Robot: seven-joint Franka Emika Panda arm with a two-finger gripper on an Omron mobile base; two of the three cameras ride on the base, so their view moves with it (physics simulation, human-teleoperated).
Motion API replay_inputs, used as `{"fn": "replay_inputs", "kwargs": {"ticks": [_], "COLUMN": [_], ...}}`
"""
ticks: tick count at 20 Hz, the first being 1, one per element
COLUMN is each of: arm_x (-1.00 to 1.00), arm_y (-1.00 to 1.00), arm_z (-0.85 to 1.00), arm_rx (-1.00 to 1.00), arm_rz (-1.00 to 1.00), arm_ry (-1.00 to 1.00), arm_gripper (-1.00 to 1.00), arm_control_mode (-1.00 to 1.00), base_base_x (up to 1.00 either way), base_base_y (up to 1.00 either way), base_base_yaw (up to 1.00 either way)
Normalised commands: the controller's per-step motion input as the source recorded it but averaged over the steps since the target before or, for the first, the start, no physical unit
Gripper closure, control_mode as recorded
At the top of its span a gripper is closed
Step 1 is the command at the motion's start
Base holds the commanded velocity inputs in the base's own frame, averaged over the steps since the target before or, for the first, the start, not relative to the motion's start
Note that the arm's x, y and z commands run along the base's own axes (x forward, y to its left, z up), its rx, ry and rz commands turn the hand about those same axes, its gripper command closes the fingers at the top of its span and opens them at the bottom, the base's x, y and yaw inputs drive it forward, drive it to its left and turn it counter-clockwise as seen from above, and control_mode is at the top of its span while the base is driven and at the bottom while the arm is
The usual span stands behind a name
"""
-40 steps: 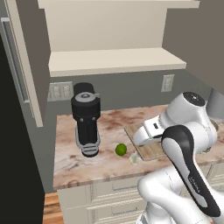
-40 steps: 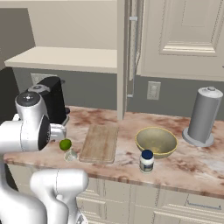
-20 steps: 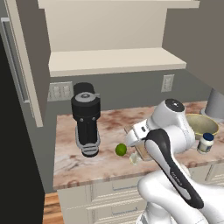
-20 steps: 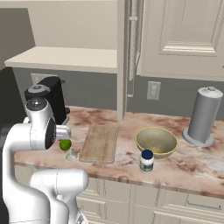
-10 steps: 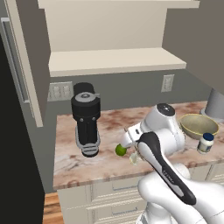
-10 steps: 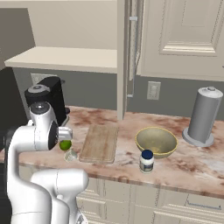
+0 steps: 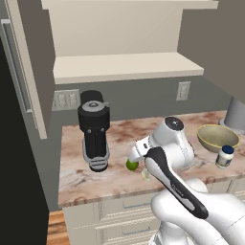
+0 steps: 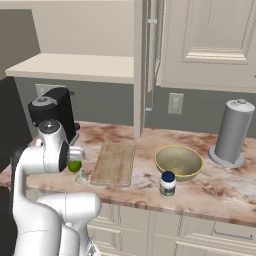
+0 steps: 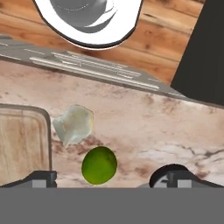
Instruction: Open the cabinet. Place the bowl and condiment on the counter. Then place the lime and garlic on the cutting board.
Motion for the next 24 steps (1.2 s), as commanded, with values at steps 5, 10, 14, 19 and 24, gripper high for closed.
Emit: {"fn": "replay_inputs", "kwargs": {"ticks": [5, 10, 14, 19, 24], "arm_x": [0.27, 0.28, 0.27, 0.18, 0.00], "arm_y": [0.04, 0.02, 0.01, 0.02, 0.00], "arm_z": [-0.18, -0.19, -0.18, -0.17, -0.25], "arm_rx": [0.00, 0.00, 0.00, 0.00, -0.01], "arm_rz": [0.00, 0.00, 0.00, 0.00, 0.00], "arm_ry": [0.00, 0.00, 0.00, 0.00, 0.00], "arm_gripper": [-1.00, -1.00, -1.00, -1.00, -1.00], "arm_control_mode": [-1.00, -1.00, -1.00, -1.00, -1.00], "base_base_x": [0.00, 0.00, 0.00, 0.00, 0.00], "base_base_y": [0.00, 0.00, 0.00, 0.00, 0.00], "base_base_yaw": [0.00, 0.00, 0.00, 0.00, 0.00]}}
